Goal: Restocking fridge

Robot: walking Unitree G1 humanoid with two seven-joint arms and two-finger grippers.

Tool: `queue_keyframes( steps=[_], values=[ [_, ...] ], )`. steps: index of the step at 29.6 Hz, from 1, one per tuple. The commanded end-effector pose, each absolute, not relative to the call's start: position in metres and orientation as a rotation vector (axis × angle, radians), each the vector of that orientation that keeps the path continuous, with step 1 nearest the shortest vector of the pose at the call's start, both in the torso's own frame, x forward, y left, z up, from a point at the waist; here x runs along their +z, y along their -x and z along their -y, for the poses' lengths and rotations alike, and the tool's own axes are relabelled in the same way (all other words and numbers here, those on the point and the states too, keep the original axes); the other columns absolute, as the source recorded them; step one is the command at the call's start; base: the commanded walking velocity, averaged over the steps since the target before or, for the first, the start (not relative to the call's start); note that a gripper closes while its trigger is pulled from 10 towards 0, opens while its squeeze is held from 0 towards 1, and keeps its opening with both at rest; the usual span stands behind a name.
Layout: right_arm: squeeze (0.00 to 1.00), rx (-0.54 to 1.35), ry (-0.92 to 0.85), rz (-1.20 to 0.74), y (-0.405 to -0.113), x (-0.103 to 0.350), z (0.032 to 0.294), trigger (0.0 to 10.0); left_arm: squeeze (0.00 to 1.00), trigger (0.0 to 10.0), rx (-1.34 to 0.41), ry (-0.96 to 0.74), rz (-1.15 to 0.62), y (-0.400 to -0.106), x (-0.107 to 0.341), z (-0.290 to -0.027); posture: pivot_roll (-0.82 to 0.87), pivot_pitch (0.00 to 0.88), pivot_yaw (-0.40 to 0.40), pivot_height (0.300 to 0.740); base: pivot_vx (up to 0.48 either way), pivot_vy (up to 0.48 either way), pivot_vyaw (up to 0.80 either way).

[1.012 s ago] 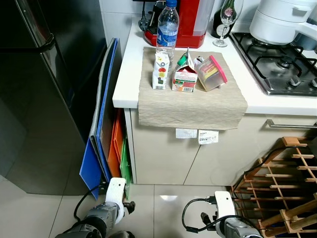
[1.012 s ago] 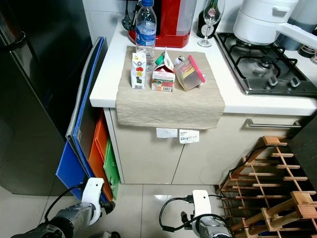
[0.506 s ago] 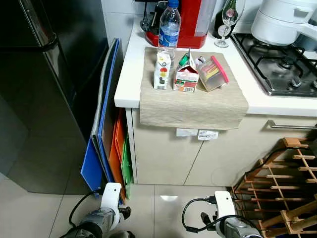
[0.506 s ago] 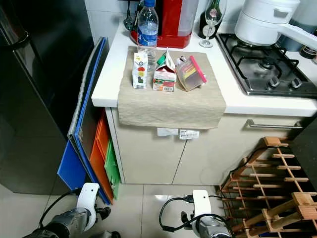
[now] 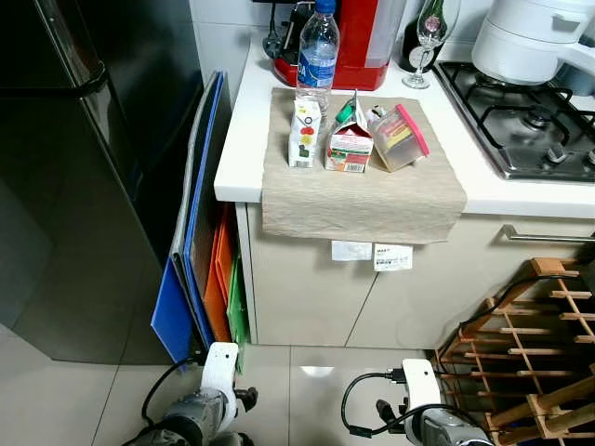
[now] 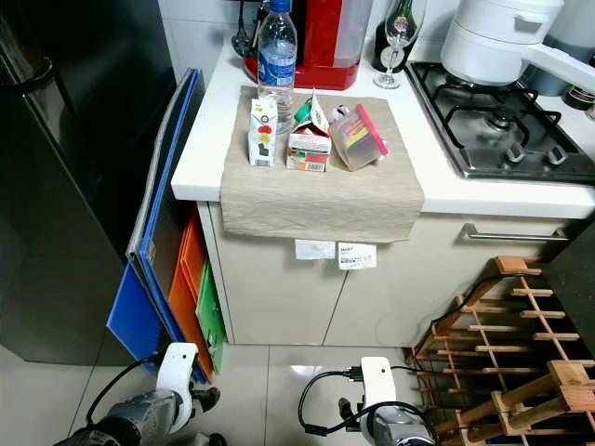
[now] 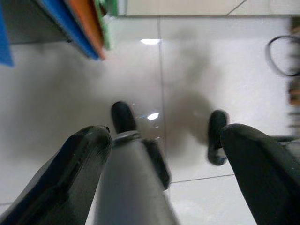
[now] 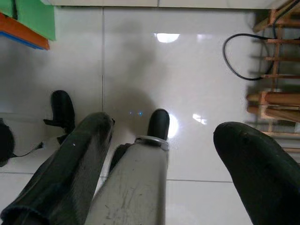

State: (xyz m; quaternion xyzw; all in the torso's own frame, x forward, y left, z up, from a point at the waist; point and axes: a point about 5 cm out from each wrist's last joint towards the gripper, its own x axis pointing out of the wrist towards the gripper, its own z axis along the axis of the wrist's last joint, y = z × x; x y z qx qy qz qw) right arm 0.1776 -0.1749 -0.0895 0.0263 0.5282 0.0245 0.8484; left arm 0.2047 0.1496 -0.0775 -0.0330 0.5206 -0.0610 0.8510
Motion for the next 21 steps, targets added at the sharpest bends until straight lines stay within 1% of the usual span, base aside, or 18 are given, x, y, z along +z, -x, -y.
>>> queue_keyframes(
  steps=[1,5,8,10,12,14,15,16,17,18,19,20,21],
  values=[
    [0.0,0.056,-0.091,-1.105,-0.178,-0.089,0.174,10.0,0.0,10.0,-0.122,0.094,-1.053,-0.213,-0.073,-0.155,-0.05,0.0,-0.019,0.74,0.0,0.0,0.0],
    [0.0,0.072,-0.096,-1.094,-0.177,-0.089,0.174,10.0,0.0,10.0,-0.082,0.177,-1.001,-0.22,-0.067,-0.173,-0.04,0.0,-0.021,0.74,0.0,0.0,0.0],
    [0.0,0.082,-0.092,-1.063,-0.179,-0.088,0.174,10.0,0.0,10.0,-0.138,0.193,-0.928,-0.233,-0.057,-0.171,-0.03,0.0,-0.022,0.74,0.0,0.0,0.0],
    [0.0,0.074,-0.096,-1.047,-0.181,-0.087,0.175,10.0,0.0,10.0,-0.15,0.192,-0.886,-0.237,-0.052,-0.182,-0.02,0.0,-0.024,0.74,0.0,0.0,0.0],
    [0.0,0.039,-0.135,-1.023,-0.182,-0.086,0.175,10.0,0.0,10.0,-0.186,0.092,-0.78,-0.249,-0.04,-0.193,-0.01,0.0,-0.025,0.74,0.0,0.0,0.0],
    [0.0,0.045,-0.149,-0.994,-0.185,-0.085,0.174,10.0,0.0,10.0,-0.221,0.09,-0.699,-0.262,-0.029,-0.191,-0.02,0.0,-0.022,0.74,0.0,0.0,0.0],
    [0.0,0.07,-0.158,-0.973,-0.187,-0.083,0.173,10.0,0.0,10.0,-0.251,0.093,-0.614,-0.281,-0.006,-0.189,-0.02,0.0,-0.02,0.74,0.0,0.0,0.0],
    [0.0,0.128,-0.177,-0.832,-0.228,-0.054,0.183,10.0,0.0,10.0,-0.279,0.11,-0.549,-0.295,0.016,-0.186,-0.02,0.0,-0.02,0.74,0.0,0.0,0.0],
    [0.0,0.186,-0.189,-0.728,-0.254,-0.026,0.188,10.0,0.0,10.0,-0.301,0.119,-0.508,-0.302,0.032,-0.183,-0.02,0.0,-0.02,0.74,0.0,0.0,0.0],
    [0.0,0.236,-0.194,-0.631,-0.273,0.006,0.187,10.0,0.0,10.0,-0.306,0.12,-0.455,-0.309,0.051,-0.181,-0.02,0.0,-0.02,0.74,0.0,0.0,0.0],
    [0.0,0.261,-0.19,-0.575,-0.282,0.028,0.185,10.0,0.0,10.0,-0.298,0.126,-0.419,-0.315,0.064,-0.179,-0.02,0.0,-0.022,0.74,0.0,0.0,0.0],
    [0.0,0.261,-0.19,-0.575,-0.282,0.028,0.185,10.0,0.0,10.0,-0.298,0.126,-0.419,-0.315,0.064,-0.179,-0.02,0.0,-0.022,0.74,0.0,0.0,0.0],
    [0.0,0.261,-0.184,-0.554,-0.283,0.038,0.183,10.0,0.0,10.0,-0.294,0.127,-0.394,-0.318,0.074,-0.177,-0.02,0.0,-0.022,0.74,0.0,0.0,0.0]
  ],
)
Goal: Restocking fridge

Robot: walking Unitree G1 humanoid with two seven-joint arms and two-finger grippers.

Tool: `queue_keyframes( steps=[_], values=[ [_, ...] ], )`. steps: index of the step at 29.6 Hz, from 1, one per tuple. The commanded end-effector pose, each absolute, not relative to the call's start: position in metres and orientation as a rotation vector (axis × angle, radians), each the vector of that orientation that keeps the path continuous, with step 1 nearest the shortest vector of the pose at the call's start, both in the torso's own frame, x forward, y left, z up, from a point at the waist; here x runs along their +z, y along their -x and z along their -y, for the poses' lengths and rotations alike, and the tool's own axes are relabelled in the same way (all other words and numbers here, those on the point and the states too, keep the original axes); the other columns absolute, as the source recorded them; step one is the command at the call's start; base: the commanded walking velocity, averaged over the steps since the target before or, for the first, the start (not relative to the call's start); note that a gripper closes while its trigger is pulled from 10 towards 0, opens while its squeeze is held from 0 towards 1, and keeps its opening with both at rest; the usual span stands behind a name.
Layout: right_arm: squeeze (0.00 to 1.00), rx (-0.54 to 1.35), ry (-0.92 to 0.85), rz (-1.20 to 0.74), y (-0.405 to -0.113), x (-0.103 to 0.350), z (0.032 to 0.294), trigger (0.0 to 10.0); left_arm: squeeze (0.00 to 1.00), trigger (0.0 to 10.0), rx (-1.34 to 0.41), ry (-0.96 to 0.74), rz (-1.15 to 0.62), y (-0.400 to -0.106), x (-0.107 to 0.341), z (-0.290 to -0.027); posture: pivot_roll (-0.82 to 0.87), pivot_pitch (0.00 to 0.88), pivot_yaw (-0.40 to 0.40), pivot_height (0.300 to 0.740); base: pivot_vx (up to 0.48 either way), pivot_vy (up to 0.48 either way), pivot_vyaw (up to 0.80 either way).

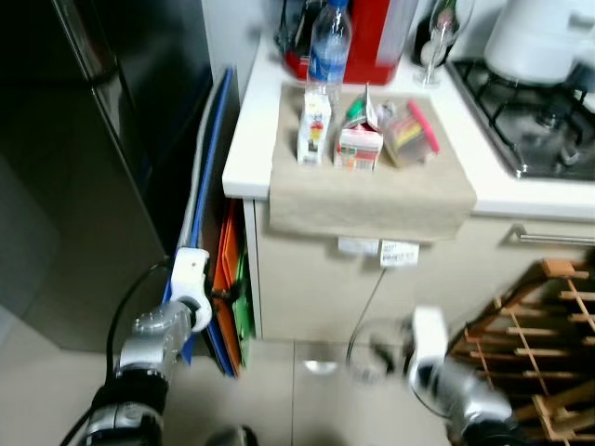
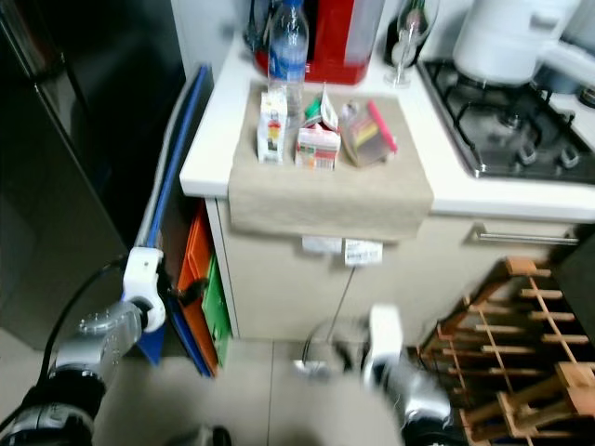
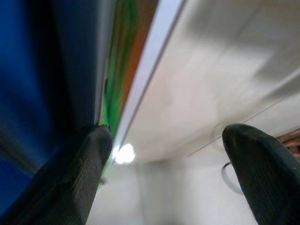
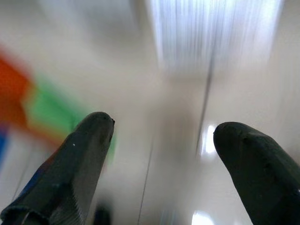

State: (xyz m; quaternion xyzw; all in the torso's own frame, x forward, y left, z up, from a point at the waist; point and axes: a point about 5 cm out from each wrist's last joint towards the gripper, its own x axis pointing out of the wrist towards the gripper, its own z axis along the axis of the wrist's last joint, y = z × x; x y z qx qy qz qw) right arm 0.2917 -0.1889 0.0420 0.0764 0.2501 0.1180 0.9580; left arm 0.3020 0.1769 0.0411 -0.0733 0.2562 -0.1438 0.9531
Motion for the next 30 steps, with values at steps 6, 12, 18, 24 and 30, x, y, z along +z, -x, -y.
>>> queue_keyframes(
  steps=[6,12,18,24,30],
  values=[
    [0.0,0.266,-0.089,-0.402,-0.284,0.077,0.183,10.0,0.0,10.0,-0.303,0.178,-0.166,-0.314,0.16,-0.127,-0.03,0.0,-0.028,0.74,0.0,0.0,0.0],
    [0.0,0.289,-0.062,-0.308,-0.269,0.12,0.177,10.0,0.0,10.0,-0.359,0.213,-0.137,-0.299,0.182,-0.125,-0.04,0.0,-0.032,0.74,0.0,0.0,0.0],
    [0.0,0.294,-0.081,-0.309,-0.257,0.119,0.171,10.0,0.0,10.0,-0.383,0.149,-0.31,-0.288,0.161,-0.123,-0.04,0.0,-0.028,0.74,0.0,0.0,0.0],
    [0.0,0.204,-0.024,-0.201,-0.261,0.133,0.178,10.0,0.0,10.0,-0.382,0.145,-0.239,-0.291,0.172,-0.123,-0.04,0.0,-0.026,0.74,0.0,0.0,0.0],
    [0.0,0.053,0.053,0.037,-0.272,0.166,0.186,10.0,0.0,10.0,-0.17,0.108,0.082,-0.303,0.214,-0.144,-0.04,0.0,-0.02,0.74,0.0,0.0,0.0]
  ],
)
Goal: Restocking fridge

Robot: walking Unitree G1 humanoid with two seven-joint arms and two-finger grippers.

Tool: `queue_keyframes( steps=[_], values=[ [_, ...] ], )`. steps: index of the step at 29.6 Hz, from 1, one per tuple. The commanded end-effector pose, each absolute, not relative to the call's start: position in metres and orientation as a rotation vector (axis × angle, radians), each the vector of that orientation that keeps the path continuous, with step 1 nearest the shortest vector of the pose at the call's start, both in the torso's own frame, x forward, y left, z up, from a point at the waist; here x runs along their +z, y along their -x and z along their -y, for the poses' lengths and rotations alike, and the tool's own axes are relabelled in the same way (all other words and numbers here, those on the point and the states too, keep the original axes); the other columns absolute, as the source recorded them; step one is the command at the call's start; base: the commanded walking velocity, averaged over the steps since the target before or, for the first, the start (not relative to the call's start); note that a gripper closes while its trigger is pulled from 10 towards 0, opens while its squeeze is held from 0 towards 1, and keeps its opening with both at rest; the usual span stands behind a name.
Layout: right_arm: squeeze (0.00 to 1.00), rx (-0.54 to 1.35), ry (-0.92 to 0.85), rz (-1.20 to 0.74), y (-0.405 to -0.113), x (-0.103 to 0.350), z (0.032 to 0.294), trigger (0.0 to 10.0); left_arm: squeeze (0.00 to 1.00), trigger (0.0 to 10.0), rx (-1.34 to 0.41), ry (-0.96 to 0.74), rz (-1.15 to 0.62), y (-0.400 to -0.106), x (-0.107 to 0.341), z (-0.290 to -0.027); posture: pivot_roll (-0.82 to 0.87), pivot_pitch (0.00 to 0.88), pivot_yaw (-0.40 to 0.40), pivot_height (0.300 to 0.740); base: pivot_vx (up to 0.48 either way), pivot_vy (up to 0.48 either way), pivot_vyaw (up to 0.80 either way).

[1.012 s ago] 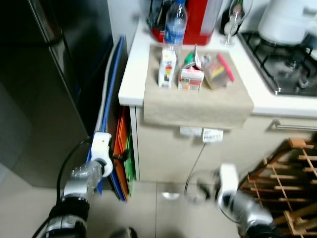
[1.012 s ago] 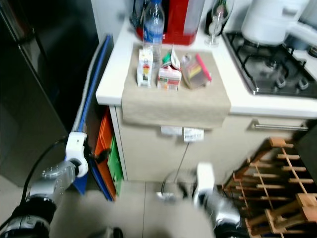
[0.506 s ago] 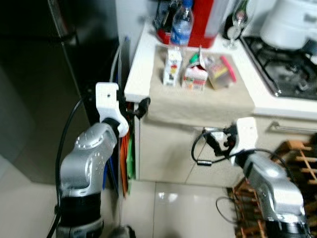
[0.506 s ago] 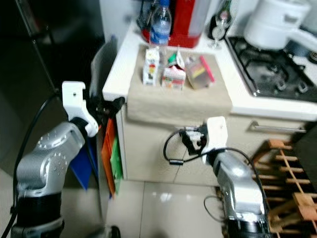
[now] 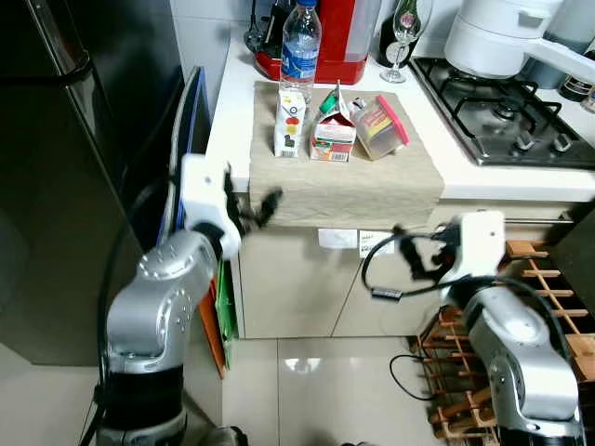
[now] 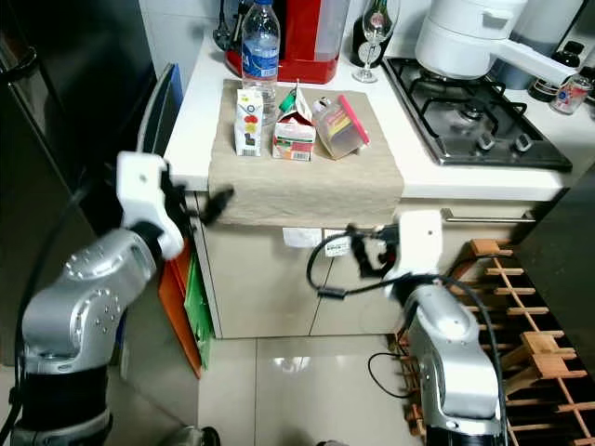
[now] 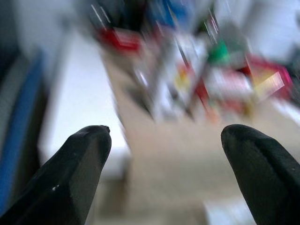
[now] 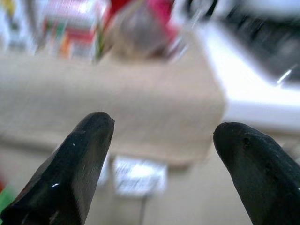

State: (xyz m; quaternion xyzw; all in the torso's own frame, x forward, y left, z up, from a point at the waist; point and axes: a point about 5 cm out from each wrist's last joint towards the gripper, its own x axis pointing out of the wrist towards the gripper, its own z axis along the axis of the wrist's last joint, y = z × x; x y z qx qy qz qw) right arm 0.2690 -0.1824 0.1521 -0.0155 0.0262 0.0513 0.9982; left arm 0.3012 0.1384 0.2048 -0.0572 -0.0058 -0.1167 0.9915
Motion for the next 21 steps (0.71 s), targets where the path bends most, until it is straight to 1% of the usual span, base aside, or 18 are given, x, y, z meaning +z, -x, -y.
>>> queue_keyframes(
  steps=[1,4,11,12,14,15,20,21],
  values=[
    [0.0,0.053,0.053,0.037,-0.272,0.166,0.186,10.0,0.0,10.0,-0.17,0.108,0.082,-0.303,0.214,-0.144,-0.04,0.0,-0.02,0.74,0.0,0.0,0.0],
    [0.0,0.01,0.052,0.095,-0.278,0.173,0.183,10.0,0.0,10.0,-0.134,0.122,0.116,-0.305,0.217,-0.146,-0.04,0.0,-0.019,0.74,0.0,0.0,0.0],
    [0.0,-0.01,0.032,0.125,-0.286,0.174,0.175,10.0,0.0,10.0,-0.185,0.086,0.109,-0.307,0.207,-0.136,-0.04,0.0,-0.019,0.74,0.0,0.0,0.0],
    [0.0,-0.006,0.034,0.129,-0.287,0.173,0.173,10.0,0.21,10.0,-0.184,0.088,0.11,-0.307,0.206,-0.135,-0.04,0.0,-0.019,0.74,0.0,0.0,0.0],
    [0.0,-0.003,0.033,0.142,-0.288,0.173,0.171,10.0,0.2,10.0,-0.194,0.088,0.11,-0.307,0.204,-0.133,-0.04,0.0,-0.019,0.74,0.0,0.0,0.0],
    [0.0,0.003,0.033,0.15,-0.289,0.173,0.169,10.0,0.0,10.0,-0.206,0.091,0.118,-0.307,0.204,-0.132,-0.04,0.0,-0.019,0.74,0.0,0.0,0.0],
    [0.0,0.017,0.027,0.169,-0.292,0.174,0.165,10.0,0.0,10.0,-0.213,0.084,0.151,-0.309,0.207,-0.129,-0.04,0.0,-0.019,0.74,0.0,0.0,0.0],
    [0.0,0.026,0.022,0.18,-0.295,0.176,0.162,10.0,0.0,10.0,-0.224,0.08,0.175,-0.311,0.21,-0.125,-0.05,0.0,-0.017,0.74,0.0,0.0,0.0]
  ],
)
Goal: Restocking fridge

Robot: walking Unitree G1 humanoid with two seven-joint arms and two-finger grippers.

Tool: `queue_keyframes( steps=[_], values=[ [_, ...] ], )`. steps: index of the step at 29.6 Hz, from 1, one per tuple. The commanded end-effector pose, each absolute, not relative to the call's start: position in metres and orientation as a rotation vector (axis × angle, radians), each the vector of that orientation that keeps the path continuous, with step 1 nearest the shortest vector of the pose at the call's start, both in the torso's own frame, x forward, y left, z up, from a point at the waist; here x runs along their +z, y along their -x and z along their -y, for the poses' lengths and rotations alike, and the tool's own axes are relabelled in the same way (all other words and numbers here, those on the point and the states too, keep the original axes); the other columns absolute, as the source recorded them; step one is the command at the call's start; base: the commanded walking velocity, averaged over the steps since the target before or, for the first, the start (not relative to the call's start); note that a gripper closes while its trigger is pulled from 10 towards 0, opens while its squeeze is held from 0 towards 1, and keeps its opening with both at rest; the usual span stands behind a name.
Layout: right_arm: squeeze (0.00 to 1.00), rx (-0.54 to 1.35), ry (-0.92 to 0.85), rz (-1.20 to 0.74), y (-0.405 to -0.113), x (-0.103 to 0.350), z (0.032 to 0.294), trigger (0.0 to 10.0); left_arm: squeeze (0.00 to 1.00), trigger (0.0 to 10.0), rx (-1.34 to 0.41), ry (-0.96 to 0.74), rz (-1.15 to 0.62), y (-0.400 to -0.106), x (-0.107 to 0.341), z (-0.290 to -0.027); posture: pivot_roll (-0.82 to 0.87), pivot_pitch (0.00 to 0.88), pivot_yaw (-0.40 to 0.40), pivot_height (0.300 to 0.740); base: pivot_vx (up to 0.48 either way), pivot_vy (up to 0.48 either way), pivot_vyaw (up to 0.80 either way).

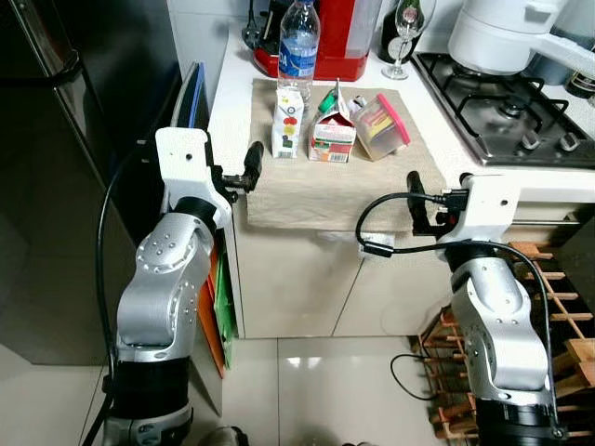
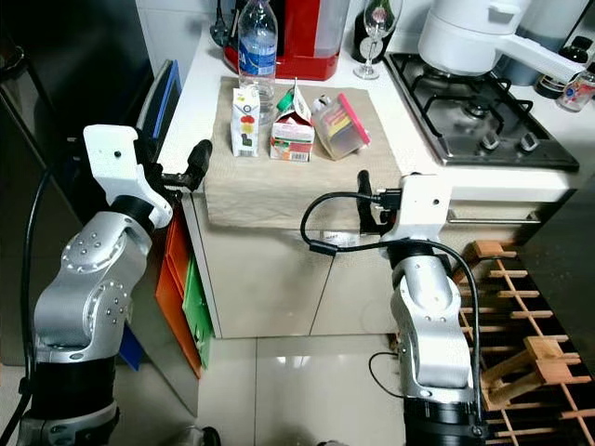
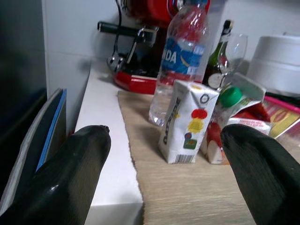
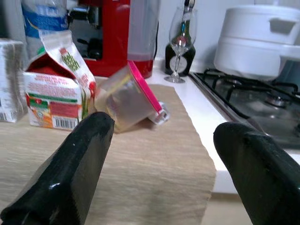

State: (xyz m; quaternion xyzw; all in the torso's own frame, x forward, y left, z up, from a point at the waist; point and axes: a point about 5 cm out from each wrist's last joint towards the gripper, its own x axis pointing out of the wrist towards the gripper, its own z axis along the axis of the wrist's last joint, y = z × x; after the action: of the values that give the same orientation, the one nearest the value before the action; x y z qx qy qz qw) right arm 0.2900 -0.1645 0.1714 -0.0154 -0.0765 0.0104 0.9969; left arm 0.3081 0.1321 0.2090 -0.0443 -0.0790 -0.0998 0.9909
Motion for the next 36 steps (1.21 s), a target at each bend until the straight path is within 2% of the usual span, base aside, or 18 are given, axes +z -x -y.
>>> queue_keyframes(
  steps=[1,7,17,23,36],
  values=[
    [0.0,0.026,0.022,0.18,-0.295,0.176,0.162,10.0,0.0,10.0,-0.224,0.08,0.175,-0.311,0.21,-0.125,-0.05,0.0,-0.017,0.74,0.0,0.0,0.0],
    [0.0,0.035,0.052,0.182,-0.301,0.178,0.16,10.0,0.0,10.0,-0.229,0.088,0.183,-0.314,0.21,-0.121,-0.06,0.0,-0.015,0.74,0.0,0.0,-0.48],
    [0.0,0.055,0.086,0.286,-0.303,0.192,0.153,10.0,0.0,10.0,-0.221,0.074,0.27,-0.318,0.223,-0.117,-0.06,0.0,-0.022,0.736,0.0,0.0,0.0],
    [0.0,0.05,0.061,0.325,-0.304,0.199,0.153,10.0,0.0,10.0,-0.228,0.135,0.328,-0.316,0.23,-0.116,-0.06,0.0,-0.02,0.736,0.0,0.0,0.0],
    [0.0,0.078,0.019,0.349,-0.306,0.199,0.148,10.0,0.0,10.0,-0.154,0.015,0.376,-0.327,0.241,-0.118,-0.06,0.0,-0.018,0.736,0.48,0.0,0.0]
  ],
)
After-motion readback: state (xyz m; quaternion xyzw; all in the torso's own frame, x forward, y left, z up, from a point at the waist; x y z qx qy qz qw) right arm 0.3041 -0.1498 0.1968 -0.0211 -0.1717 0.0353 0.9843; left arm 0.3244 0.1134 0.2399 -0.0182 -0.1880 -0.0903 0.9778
